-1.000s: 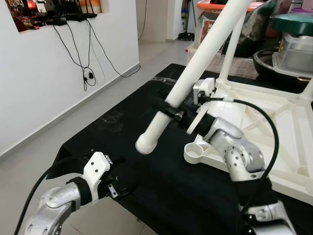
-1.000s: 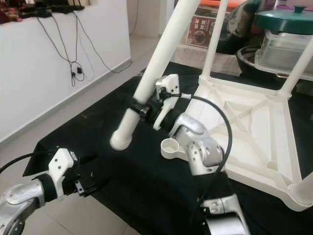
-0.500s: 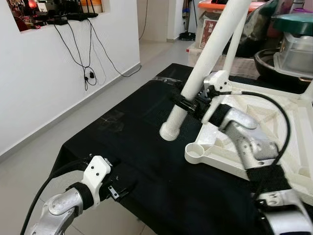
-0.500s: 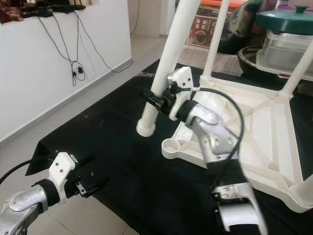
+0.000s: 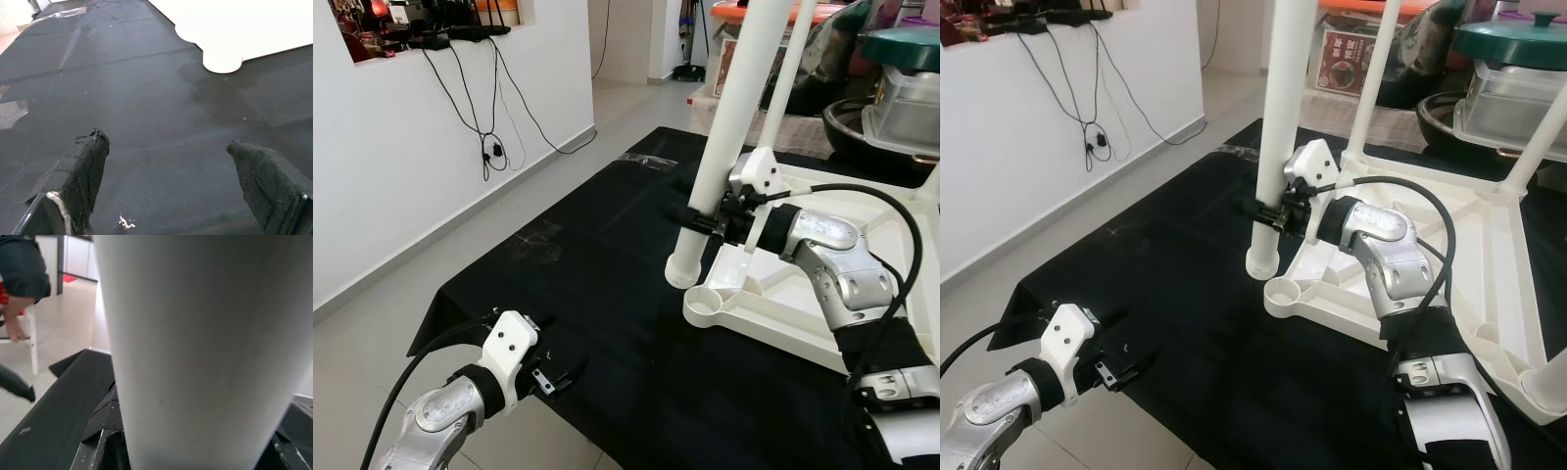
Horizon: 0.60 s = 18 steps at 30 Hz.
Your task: Building children table
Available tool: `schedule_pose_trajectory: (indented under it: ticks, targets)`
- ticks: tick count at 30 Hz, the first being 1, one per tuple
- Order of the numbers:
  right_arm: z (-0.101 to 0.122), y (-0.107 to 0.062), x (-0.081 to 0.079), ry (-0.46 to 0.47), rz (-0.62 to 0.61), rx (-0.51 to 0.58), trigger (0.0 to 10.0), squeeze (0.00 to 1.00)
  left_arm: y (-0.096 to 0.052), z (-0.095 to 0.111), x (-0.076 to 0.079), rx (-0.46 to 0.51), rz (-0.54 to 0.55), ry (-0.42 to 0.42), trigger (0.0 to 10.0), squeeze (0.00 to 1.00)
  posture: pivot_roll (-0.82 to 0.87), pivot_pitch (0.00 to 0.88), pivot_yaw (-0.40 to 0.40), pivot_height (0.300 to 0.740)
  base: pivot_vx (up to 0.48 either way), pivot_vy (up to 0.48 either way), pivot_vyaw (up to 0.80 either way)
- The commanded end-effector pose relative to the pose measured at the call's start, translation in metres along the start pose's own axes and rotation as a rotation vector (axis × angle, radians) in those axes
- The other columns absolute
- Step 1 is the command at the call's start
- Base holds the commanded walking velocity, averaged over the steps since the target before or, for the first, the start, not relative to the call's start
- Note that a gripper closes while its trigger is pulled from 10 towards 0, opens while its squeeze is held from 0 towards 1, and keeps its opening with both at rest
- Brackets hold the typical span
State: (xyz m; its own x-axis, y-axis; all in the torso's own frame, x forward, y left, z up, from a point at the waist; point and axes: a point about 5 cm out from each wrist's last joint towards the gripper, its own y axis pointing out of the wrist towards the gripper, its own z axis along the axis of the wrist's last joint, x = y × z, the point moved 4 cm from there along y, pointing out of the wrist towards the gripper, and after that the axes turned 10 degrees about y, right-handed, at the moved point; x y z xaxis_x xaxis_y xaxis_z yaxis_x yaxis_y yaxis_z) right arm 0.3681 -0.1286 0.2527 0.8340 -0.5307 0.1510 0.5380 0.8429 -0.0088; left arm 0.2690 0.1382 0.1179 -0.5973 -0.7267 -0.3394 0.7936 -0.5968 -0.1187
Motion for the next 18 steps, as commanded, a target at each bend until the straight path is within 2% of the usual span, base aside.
schedule_pose_trajectory:
  ticks: [1,11,18]
  targets:
    - [0.001,-0.002,0.001,-0.036,0.02,-0.029,0.0,0.0,0.0,-0.005,0.002,-0.013,0.001,-0.01,10.0,0.0,0.07,0.0,-0.023,0.74,0.0,0.0,0.0]
    - [-0.008,-0.008,0.001,-0.032,0.06,-0.112,0.0,0.0,0.001,-0.007,0.005,-0.014,0.008,-0.017,10.0,0.0,0.07,0.0,-0.029,0.74,0.0,0.0,0.0]
    - [-0.005,-0.019,0.011,-0.057,0.073,-0.167,0.0,0.0,0.002,-0.008,0.005,-0.013,0.015,-0.025,10.0,0.0,0.05,0.0,-0.035,0.74,0.0,0.0,0.0]
